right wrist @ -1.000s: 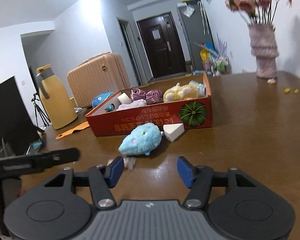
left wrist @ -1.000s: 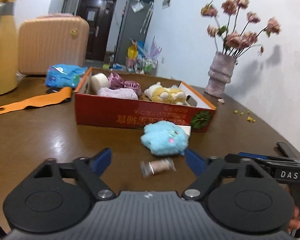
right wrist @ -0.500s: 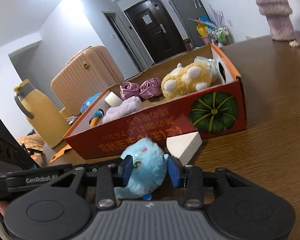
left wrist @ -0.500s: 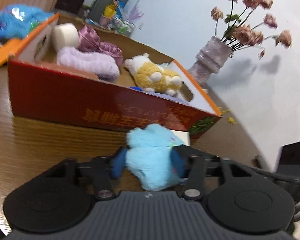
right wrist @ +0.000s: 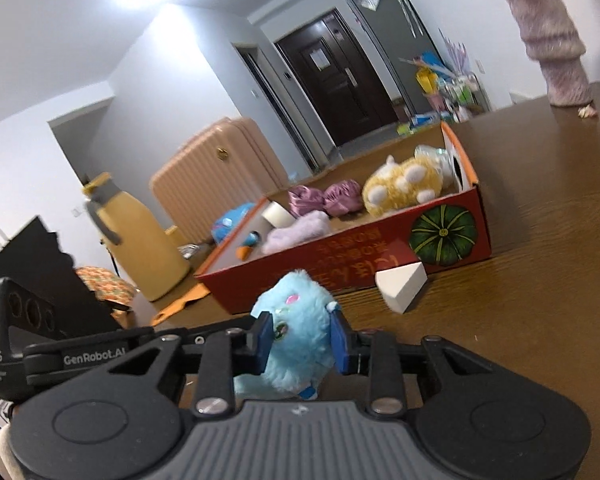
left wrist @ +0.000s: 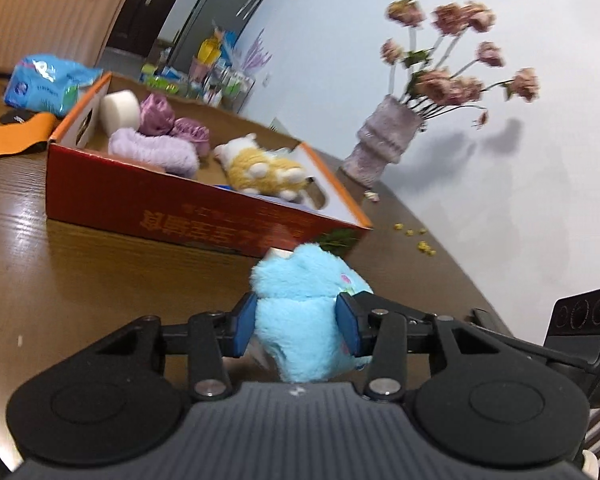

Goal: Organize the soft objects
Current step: 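Carry the blue plush into the box and open both tools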

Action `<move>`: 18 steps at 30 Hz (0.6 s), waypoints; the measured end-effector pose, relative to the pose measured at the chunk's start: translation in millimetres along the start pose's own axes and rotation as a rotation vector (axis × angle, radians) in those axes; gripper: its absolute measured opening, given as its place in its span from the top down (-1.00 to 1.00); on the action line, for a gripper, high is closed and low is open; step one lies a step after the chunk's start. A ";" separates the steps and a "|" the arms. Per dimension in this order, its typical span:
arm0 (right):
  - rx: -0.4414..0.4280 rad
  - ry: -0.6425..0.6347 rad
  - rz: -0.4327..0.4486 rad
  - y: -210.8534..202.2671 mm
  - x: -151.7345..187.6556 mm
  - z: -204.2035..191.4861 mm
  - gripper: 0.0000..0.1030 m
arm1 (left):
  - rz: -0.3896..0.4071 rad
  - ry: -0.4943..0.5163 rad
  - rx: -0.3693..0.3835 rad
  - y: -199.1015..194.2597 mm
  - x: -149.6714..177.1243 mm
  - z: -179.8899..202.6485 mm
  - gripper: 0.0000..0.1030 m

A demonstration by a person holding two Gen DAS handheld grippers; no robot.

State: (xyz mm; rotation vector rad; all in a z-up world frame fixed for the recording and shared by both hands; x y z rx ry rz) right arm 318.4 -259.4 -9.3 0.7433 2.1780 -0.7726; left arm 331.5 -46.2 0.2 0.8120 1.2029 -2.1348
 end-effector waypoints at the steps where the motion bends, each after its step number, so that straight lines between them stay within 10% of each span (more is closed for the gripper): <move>1: -0.002 -0.008 0.010 -9.9 2.6 -5.9 0.42 | 0.011 0.003 0.005 -10.4 5.4 5.8 0.16; 11: 0.013 -0.055 0.085 -65.8 8.1 -33.7 0.42 | 0.063 0.041 0.069 -41.6 10.4 36.4 0.16; 18: 0.110 -0.202 0.130 -35.1 -67.8 -35.6 0.42 | 0.087 -0.003 0.187 9.2 -70.7 28.0 0.16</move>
Point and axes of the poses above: each gripper's, at about its wrist camera, not at the fingertips, and y roughly the way its jaws point, z to its right, x to its underside, the point moved 4 cm from there along y, roughly the way its jaws point, and after that the axes turned 9 degrees about -x, right-handed, at the moved point
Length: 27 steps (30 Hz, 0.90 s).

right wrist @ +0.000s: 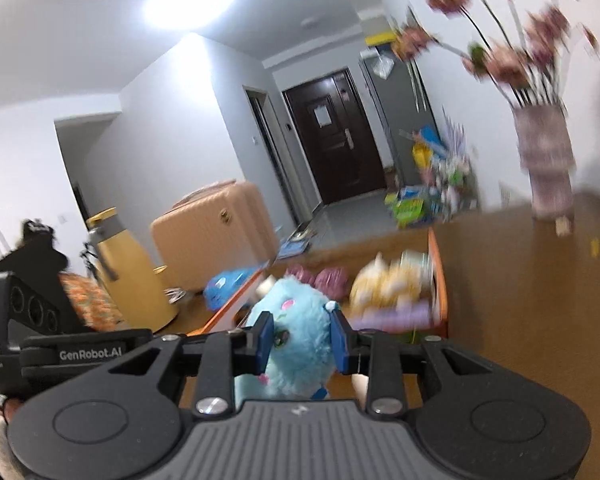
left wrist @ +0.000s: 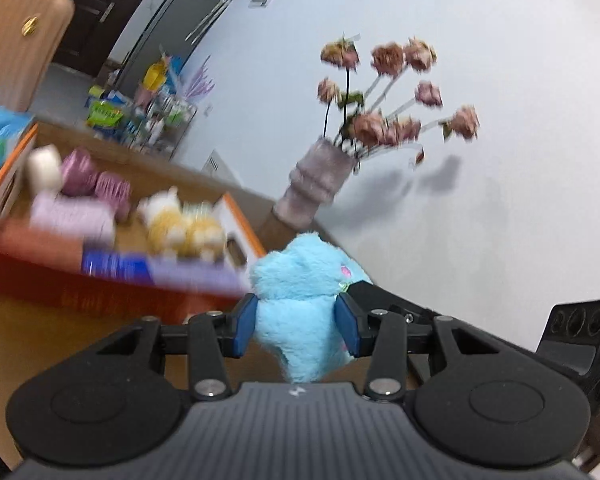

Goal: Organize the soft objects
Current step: 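Carry the blue plush into the box and open both tools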

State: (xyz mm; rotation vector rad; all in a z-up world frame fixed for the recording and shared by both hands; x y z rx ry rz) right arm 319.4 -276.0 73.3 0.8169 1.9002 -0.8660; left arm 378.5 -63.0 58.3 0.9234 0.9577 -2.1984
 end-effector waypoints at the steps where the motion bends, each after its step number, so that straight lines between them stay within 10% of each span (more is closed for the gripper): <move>1: 0.009 -0.012 -0.005 13.0 -11.8 4.0 0.42 | 0.004 -0.012 -0.002 11.7 -13.0 -7.4 0.17; 9: 0.074 -0.027 -0.179 165.8 -53.7 51.3 0.43 | -0.104 -0.163 -0.077 109.8 -65.9 -99.4 0.21; 11: 0.088 -0.042 -0.246 207.1 -48.4 59.6 0.76 | -0.162 -0.176 -0.086 129.9 -66.6 -119.0 0.45; 15: 0.093 -0.032 -0.369 266.0 -24.6 69.5 0.85 | -0.204 -0.086 -0.247 144.2 -65.0 -138.8 0.57; 27: 0.074 -0.020 -0.451 273.8 -17.0 67.6 0.62 | -0.099 0.001 -0.301 91.1 -72.0 -135.5 0.21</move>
Point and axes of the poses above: each gripper's, at about its wrist camera, not at the fingertips, and y roughly the way its jaws point, z to its right, x to its underside, the point moved 4 cm from there along y, roughly the way its jaws point, and after that the axes turned 9 degrees about -x, right-handed, at the moved point
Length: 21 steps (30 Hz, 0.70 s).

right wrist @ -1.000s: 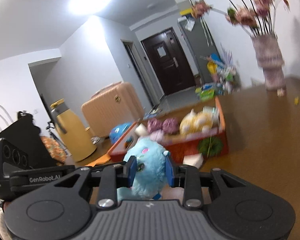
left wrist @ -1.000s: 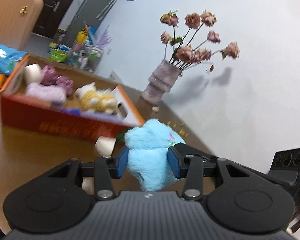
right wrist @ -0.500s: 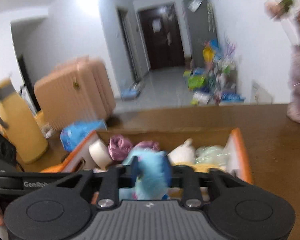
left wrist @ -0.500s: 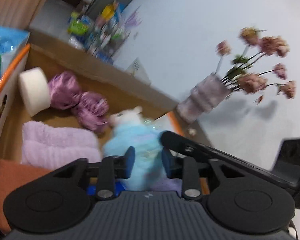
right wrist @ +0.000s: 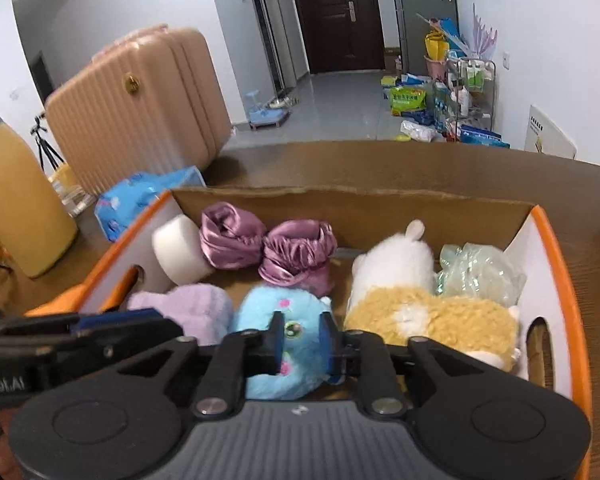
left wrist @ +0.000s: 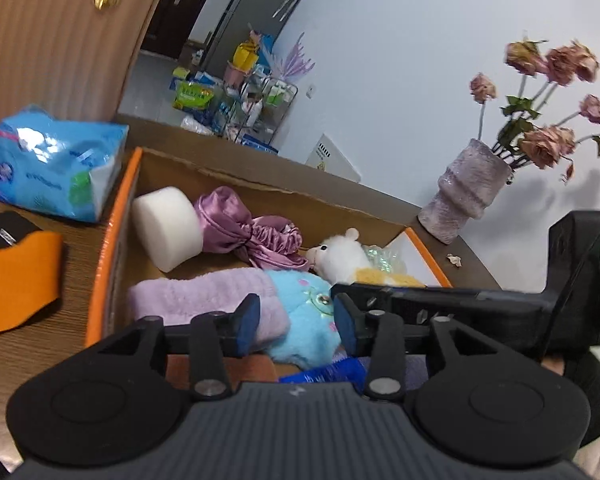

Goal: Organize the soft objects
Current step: 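Carry the blue plush into the box and open both tools, then move both tools back toward the white sponge wedge and snack packet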

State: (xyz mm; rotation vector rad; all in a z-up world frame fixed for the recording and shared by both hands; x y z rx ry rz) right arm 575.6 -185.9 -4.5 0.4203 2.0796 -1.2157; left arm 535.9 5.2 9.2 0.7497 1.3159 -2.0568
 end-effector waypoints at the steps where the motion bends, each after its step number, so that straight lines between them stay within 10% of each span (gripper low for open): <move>1: 0.000 -0.002 0.019 -9.0 -1.6 -1.1 0.62 | 0.009 0.014 -0.011 -8.3 -0.7 2.8 0.21; 21: 0.117 -0.222 0.375 -248.5 82.6 -53.6 -0.37 | 0.324 0.245 -0.298 -218.7 76.2 50.9 -0.63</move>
Point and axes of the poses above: each gripper's, at about its wrist camera, not at the fingertips, and y roughly the way its jaws point, z to its right, x to its underside, the point moved 4 cm from there along y, roughly the way its jaws point, and after that the axes turned 9 degrees about -x, right-handed, at the moved point
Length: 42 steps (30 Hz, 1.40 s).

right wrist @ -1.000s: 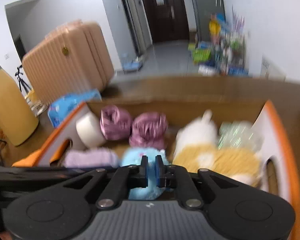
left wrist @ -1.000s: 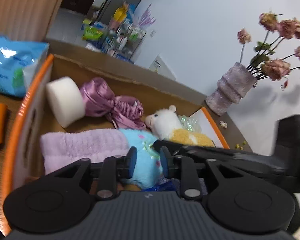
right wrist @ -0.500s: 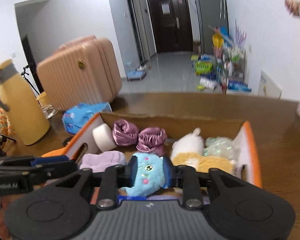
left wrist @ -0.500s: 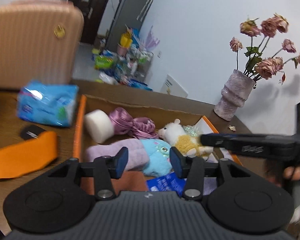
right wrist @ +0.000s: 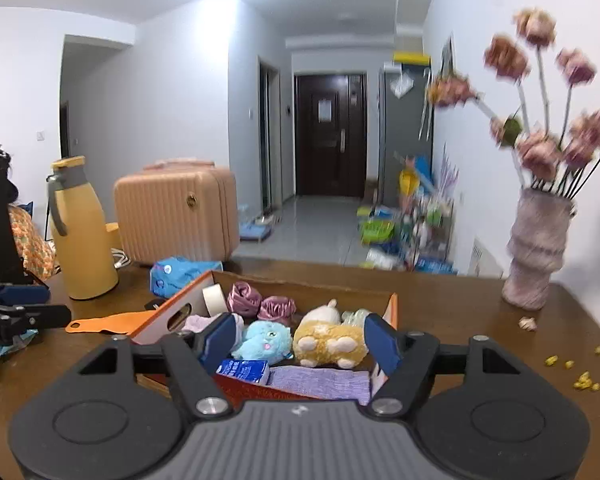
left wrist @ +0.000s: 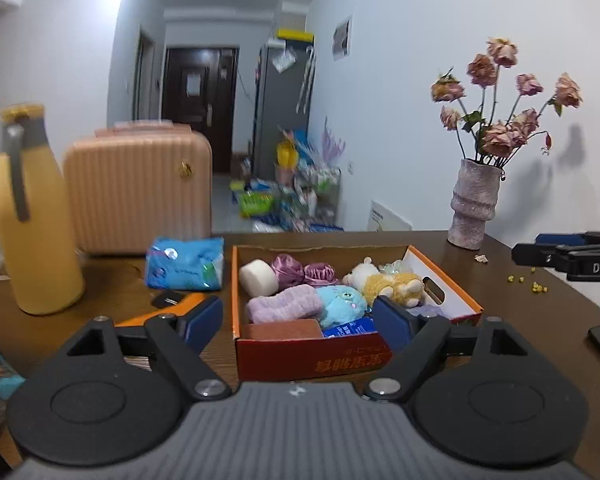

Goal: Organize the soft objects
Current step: 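Move both tools back toward the white sponge wedge and snack packet, then grasp the white sponge wedge with the right tool while the left tool grasps the clear snack packet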

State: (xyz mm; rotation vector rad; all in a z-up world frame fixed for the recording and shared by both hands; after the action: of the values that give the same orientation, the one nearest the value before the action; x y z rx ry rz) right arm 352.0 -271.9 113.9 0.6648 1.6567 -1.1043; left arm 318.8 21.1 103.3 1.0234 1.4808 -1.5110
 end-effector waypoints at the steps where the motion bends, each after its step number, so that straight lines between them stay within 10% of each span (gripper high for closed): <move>1: 0.008 -0.009 0.017 -8.7 2.2 -4.6 -0.38 | 0.012 0.005 -0.007 -10.1 4.7 2.8 -0.65; 21: -0.016 0.086 0.036 -161.0 165.0 -82.6 -0.54 | 0.012 -0.048 0.093 -144.6 134.6 30.1 -0.89; 29: 0.003 0.083 -0.023 -141.6 175.9 -77.5 -0.54 | -0.024 -0.020 0.101 -97.7 137.8 39.3 -0.88; 34: 0.032 0.124 -0.060 -120.4 180.5 -64.4 -0.54 | -0.104 0.114 0.157 -31.0 138.6 59.9 -0.19; 42: 0.073 0.166 -0.104 -90.7 175.0 -36.3 -0.53 | -0.189 0.235 0.292 52.2 125.6 85.3 -0.08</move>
State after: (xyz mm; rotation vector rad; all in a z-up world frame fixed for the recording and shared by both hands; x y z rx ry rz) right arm 199.3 -292.3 -14.2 0.7405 1.8159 -1.2165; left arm 317.0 -64.3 -32.6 1.2985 1.5843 -1.8325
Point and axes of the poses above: each gripper's, at about its wrist camera, not at the fingertips, and y roughly the way its jaws point, z to its right, x to its underside, the point moved 4 cm from there along y, roughly the way its jaws point, and after that the axes turned 9 degrees about -x, right-handed, at the moved point
